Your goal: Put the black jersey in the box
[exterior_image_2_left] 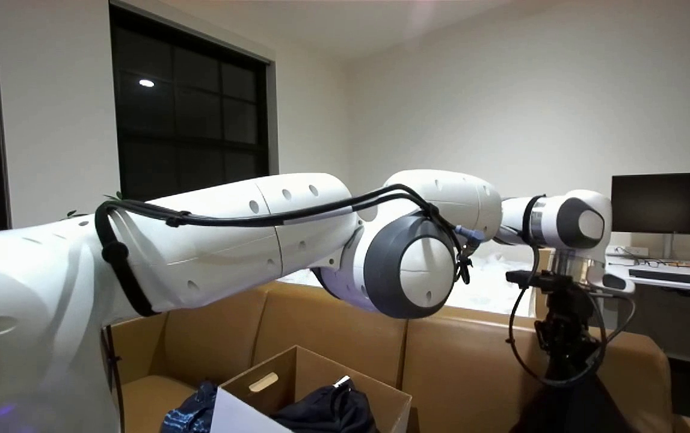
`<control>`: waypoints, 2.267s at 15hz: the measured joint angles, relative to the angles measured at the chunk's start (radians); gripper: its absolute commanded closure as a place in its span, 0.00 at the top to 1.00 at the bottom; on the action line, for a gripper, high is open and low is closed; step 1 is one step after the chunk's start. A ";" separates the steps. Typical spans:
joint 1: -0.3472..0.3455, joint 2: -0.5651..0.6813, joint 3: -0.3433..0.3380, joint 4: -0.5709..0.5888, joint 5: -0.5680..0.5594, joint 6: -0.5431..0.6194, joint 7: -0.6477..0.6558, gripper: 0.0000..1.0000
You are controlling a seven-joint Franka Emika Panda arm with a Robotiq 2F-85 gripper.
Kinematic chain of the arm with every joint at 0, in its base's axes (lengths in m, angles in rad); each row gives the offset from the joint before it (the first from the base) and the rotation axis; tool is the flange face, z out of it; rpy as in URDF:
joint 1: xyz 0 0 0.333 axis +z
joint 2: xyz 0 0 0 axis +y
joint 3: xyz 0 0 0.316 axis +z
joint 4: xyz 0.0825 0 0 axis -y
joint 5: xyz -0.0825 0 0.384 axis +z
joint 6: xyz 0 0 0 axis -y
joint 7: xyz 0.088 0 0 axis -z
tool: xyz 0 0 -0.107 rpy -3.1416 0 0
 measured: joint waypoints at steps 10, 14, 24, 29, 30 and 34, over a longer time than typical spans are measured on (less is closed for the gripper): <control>0.033 -0.257 -0.053 0.001 -0.104 -0.039 -0.184 0.04; 0.021 -0.345 -0.053 0.001 -0.104 -0.043 -0.185 0.12; 0.010 -0.410 -0.055 -0.006 -0.104 -0.025 -0.185 0.04; 0.048 -0.521 -0.054 0.001 -0.105 0.055 -0.259 0.04; 0.060 -0.543 -0.054 0.001 -0.105 0.062 -0.282 0.04; 0.123 -0.617 -0.054 0.001 -0.109 0.091 -0.362 0.04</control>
